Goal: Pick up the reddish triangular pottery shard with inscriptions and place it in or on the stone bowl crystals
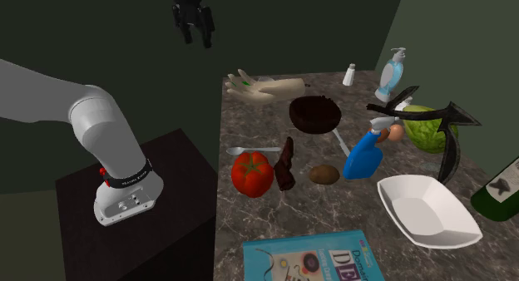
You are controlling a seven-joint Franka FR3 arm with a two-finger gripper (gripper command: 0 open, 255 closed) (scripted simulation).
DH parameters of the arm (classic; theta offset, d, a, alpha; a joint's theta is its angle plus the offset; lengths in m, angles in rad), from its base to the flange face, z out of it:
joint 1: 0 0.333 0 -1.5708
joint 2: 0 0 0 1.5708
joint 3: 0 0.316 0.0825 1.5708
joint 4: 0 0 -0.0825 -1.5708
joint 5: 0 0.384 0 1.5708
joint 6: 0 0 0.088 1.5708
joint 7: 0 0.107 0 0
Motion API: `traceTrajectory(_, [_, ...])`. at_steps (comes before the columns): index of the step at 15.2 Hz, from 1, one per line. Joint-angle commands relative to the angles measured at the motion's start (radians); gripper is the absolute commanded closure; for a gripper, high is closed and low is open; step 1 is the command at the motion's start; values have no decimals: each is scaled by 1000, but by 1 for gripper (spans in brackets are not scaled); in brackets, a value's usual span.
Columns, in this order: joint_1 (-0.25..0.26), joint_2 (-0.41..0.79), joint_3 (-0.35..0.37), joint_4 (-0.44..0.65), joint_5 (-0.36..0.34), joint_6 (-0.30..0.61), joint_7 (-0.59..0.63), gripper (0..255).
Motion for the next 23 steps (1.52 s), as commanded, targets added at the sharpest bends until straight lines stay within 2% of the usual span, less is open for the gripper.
traceTrajectory(1, [0, 0, 0, 0, 0, 0, 0, 0])
traceTrajectory(7, [-10, -67, -165, -136, -75, 103, -231, 0])
traceTrajectory(12, [-25, -63, -316, -200, -143, 200, -425, 0])
traceTrajectory(18, [-23, 22, -510, -215, -204, 328, -665, 0])
traceTrajectory(23, [17, 155, -686, -174, -209, 439, -877, 0])
